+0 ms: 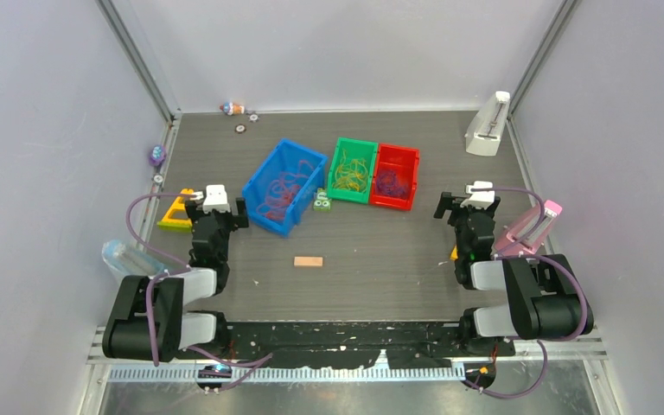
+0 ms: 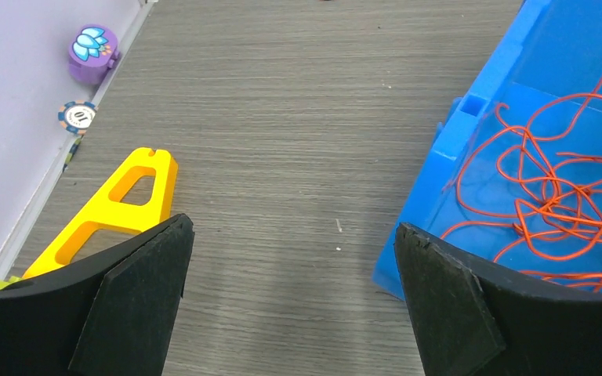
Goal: Untangle the cables
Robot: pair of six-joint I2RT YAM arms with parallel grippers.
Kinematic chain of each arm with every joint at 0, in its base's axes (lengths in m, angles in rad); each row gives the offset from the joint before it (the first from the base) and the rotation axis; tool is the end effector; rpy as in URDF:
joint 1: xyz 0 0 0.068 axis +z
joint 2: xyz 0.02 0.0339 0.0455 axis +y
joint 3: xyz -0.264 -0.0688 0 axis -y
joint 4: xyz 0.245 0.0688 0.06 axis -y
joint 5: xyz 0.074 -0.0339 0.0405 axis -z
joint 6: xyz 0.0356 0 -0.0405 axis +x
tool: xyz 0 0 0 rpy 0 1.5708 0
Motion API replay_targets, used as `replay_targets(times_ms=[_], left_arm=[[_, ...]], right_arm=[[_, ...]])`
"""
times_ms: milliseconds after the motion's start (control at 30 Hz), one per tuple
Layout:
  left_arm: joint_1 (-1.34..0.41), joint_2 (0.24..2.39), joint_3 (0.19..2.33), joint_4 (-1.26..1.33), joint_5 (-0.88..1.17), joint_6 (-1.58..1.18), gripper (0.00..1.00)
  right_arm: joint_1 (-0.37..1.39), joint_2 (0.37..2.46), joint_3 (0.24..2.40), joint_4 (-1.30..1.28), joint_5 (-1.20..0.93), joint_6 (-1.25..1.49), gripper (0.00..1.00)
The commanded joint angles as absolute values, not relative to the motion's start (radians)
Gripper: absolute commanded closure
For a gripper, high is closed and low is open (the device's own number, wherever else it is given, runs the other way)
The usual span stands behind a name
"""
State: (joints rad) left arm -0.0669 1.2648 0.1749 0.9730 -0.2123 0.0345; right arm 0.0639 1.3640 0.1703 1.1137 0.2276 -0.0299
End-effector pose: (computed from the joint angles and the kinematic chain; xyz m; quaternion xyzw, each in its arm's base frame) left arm 0.2151 -0.0069 0.1631 -0.0327 0.7456 0.0685 0.6620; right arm 0.2202 0.0060 0.1575 0.0427 0.7329 -0.0720 0.6752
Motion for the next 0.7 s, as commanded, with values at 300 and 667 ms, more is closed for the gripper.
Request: replay_targets(times_ms=[300, 667], left_arm=[[-0.059, 1.257, 0.204, 1.007, -0.181, 0.044, 0.00], [-0.059, 1.256, 0.205, 1.004, -0.180, 0.045, 0.00]], right_arm=[[0.062, 1.366, 0.202, 1.142, 0.224, -0.050, 0.05], [0.063, 1.367, 0.202, 1.142, 0.221, -0.050, 0.05]])
